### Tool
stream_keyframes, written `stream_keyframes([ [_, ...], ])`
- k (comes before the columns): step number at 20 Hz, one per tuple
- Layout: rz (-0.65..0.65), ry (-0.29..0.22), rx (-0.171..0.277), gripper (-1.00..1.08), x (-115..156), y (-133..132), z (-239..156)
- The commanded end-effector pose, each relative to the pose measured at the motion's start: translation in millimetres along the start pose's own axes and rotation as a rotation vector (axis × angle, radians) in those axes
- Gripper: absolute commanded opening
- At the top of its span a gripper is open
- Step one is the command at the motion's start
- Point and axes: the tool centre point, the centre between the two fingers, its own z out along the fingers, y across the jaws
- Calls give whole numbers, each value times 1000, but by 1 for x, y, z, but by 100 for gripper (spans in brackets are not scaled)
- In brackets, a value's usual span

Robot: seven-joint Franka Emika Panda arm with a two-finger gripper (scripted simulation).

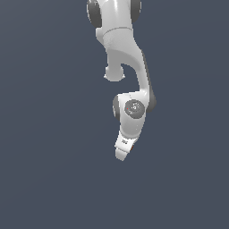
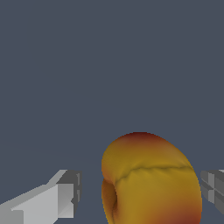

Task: Pick up the object and move it to a goal position.

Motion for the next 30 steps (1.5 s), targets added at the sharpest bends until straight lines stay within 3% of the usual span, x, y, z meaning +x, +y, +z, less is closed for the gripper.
stream_keyframes([
  [1, 0, 1, -2, 100, 1, 1, 2],
  [2, 0, 1, -2, 100, 1, 1, 2],
  [3, 0, 1, -2, -100, 1, 1, 2],
  [19, 0, 1, -2, -100, 7, -8, -2],
  [24, 0, 0, -2, -100, 25, -34, -13],
  [30, 0, 0, -2, -100, 60, -83, -35],
])
